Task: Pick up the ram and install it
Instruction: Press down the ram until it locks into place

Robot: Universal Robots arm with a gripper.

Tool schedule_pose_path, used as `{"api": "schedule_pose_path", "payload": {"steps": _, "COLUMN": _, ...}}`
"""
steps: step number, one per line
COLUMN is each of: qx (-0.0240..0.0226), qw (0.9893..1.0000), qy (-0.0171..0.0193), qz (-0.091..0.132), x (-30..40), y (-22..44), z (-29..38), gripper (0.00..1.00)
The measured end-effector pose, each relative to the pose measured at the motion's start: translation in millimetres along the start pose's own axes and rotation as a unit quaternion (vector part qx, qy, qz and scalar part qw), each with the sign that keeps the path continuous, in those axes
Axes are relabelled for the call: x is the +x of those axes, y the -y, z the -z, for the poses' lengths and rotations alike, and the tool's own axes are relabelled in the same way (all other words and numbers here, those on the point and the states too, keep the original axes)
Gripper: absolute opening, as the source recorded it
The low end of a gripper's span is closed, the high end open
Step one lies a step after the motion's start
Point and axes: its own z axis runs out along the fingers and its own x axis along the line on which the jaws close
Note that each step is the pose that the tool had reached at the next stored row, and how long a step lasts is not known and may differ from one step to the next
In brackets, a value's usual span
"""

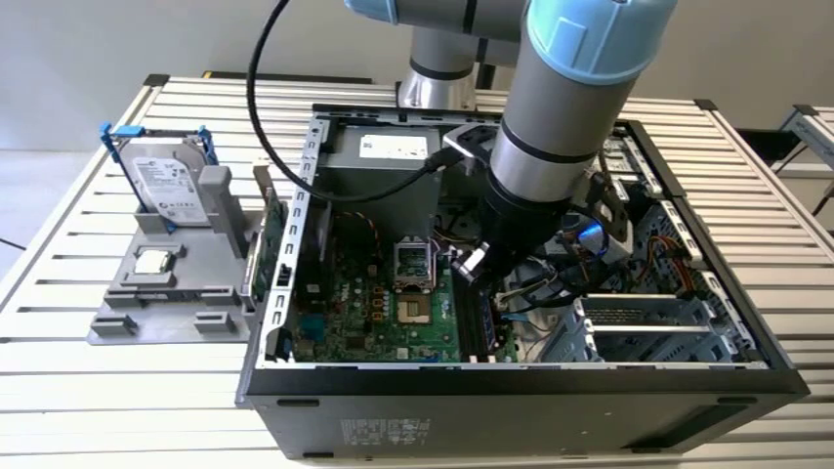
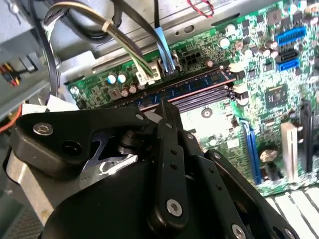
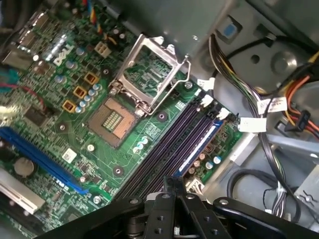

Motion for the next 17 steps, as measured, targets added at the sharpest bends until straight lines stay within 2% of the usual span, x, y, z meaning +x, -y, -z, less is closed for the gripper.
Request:
{"api": "schedule_pose_path", "payload": {"steps": 2, "qx": -0.0002, "qw": 0.9998, "qy": -0.0004, "qz": 0.019, "x": 0.0, "y": -0.1, "z": 0.0, "gripper": 0.0}}
{"api": "schedule_pose_path", "payload": {"steps": 5, "qx": -0.0005, "qw": 0.999, "qy": -0.0011, "qz": 0.046, "x": -0.1, "y": -0.1, "z": 0.0, "gripper": 0.0}}
{"api": "schedule_pose_path", "payload": {"steps": 9, "qx": -0.0009, "qw": 0.9967, "qy": -0.0018, "qz": 0.082, "x": -0.3, "y": -0.3, "z": -0.1, "gripper": 0.0}}
{"api": "schedule_pose_path", "payload": {"steps": 13, "qx": -0.0013, "qw": 0.9931, "qy": -0.0027, "qz": 0.117, "x": -0.4, "y": -0.5, "z": 0.0, "gripper": 0.0}}
{"api": "schedule_pose_path", "payload": {"steps": 17, "qx": -0.0017, "qw": 0.9882, "qy": -0.0035, "qz": 0.153, "x": -0.4, "y": -0.5, "z": 0.0, "gripper": 0.0}}
